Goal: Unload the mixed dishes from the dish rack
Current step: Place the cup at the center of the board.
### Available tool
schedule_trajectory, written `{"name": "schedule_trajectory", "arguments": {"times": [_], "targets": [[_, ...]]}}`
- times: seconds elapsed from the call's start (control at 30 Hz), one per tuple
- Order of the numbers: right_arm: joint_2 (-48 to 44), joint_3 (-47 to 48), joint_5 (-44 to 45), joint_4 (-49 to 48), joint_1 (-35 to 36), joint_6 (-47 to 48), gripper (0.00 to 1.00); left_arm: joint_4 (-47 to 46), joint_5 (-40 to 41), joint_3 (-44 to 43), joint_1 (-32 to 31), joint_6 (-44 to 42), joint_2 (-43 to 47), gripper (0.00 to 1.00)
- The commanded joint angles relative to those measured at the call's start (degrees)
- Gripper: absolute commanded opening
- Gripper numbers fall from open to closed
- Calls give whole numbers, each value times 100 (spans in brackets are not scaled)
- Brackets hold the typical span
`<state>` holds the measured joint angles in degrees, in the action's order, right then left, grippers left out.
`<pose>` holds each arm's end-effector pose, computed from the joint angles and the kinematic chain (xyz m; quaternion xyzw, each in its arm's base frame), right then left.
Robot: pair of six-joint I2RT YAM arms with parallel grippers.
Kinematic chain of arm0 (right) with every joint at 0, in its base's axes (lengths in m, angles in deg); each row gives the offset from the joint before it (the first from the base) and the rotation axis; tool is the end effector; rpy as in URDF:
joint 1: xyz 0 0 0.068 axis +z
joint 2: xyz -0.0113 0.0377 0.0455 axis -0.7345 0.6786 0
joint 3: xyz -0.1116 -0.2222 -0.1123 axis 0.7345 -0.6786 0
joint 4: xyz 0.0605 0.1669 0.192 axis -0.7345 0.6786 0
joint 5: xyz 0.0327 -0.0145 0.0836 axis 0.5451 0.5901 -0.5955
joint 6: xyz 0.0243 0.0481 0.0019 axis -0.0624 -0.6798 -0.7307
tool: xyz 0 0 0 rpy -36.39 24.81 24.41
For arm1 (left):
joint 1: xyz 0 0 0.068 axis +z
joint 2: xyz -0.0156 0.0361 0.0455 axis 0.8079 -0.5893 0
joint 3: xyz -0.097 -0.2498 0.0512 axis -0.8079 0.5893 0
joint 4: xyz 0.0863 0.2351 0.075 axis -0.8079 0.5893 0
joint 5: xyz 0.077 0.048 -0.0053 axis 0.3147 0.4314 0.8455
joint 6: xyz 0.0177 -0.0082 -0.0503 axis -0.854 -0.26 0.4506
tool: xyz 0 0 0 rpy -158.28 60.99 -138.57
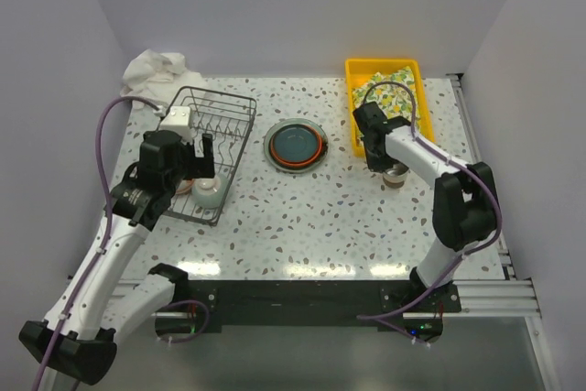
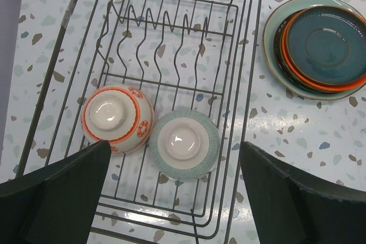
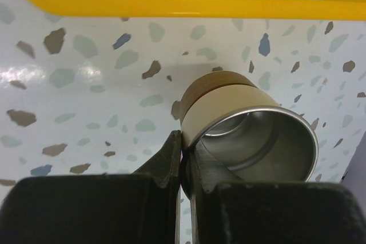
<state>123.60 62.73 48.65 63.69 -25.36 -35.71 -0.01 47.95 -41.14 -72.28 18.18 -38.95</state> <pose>0.3214 0.1136 0.2244 -0.0415 0.9644 -0.1485 0.2147 0.1759 -0.0485 0.3459 -0.0123 0.8610 -0.0128 0.5083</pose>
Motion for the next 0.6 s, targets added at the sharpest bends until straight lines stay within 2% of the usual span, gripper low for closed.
{"name": "schedule_trajectory", "arguments": {"times": [0.0, 0.13, 0.23, 0.43, 0.5, 0.53, 0.57], "targets": [[-103, -143, -19, -560, -468, 43, 0, -19, 78, 127, 29, -121, 126, 100], [-33, -285, -54, -702, -644, 43, 0, -37, 16, 189, 29, -103, 117, 100], [-24, -426, -80, -790, -688, -80, 6, -63, -10, 224, 29, -77, 74, 100], [-164, -505, -212, -728, -688, -230, 36, -116, -151, 250, 29, 29, -102, 100], [-252, -488, -221, -684, -697, -239, 42, -134, -204, 251, 29, 81, -198, 100], [-339, -479, -221, -658, -697, -247, 51, -151, -221, 268, 29, 99, -225, 100], [-392, -444, -239, -597, -697, -256, 55, -169, -230, 277, 29, 117, -286, 100]]}}
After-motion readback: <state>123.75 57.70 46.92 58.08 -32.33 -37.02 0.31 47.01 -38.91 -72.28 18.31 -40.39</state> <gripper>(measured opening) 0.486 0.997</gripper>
